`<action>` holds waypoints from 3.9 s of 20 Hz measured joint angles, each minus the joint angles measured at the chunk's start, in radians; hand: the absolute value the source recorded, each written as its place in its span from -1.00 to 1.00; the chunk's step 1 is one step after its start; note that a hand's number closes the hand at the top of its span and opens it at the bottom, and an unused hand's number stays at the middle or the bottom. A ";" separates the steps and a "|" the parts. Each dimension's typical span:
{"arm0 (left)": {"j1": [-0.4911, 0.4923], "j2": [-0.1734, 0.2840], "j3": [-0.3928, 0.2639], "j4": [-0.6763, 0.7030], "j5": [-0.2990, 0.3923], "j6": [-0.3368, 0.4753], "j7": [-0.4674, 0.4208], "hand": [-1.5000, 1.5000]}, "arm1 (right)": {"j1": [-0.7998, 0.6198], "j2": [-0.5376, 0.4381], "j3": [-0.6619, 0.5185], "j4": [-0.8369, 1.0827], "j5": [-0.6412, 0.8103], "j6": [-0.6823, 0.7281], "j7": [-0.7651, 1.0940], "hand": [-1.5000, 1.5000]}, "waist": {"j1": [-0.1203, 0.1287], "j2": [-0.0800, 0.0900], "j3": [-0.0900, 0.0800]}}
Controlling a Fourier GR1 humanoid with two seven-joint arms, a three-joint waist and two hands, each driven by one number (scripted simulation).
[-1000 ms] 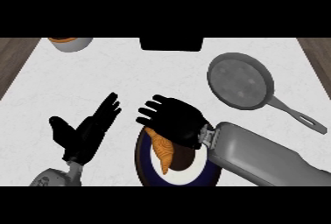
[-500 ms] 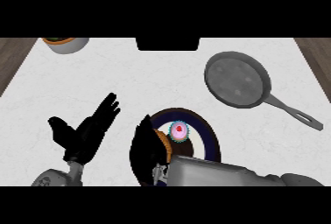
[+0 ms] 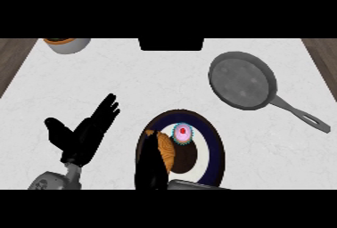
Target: Pick the cupcake from the plate and place it in the pan
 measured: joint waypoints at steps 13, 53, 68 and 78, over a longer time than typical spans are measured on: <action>-0.003 -0.064 0.029 0.006 -0.060 -0.017 0.020 0.00 | 0.011 -0.057 -0.018 0.031 0.214 -0.031 -0.076 -1.00 | -0.003 0.001 0.000; 0.029 -0.117 0.103 -0.012 -0.122 -0.087 0.051 0.00 | 0.235 0.012 -0.533 -0.151 0.226 -0.876 0.269 1.00 | -0.009 -0.003 0.002; 0.026 -0.142 0.116 -0.001 -0.148 -0.104 0.056 0.00 | 0.330 -0.021 -0.764 -0.144 0.079 -1.292 0.086 1.00 | -0.003 0.003 0.001; 0.023 -0.149 0.136 -0.004 -0.155 -0.128 0.057 0.00 | 0.154 -0.113 -1.014 0.262 0.031 -1.493 -0.152 1.00 | 0.010 0.007 0.001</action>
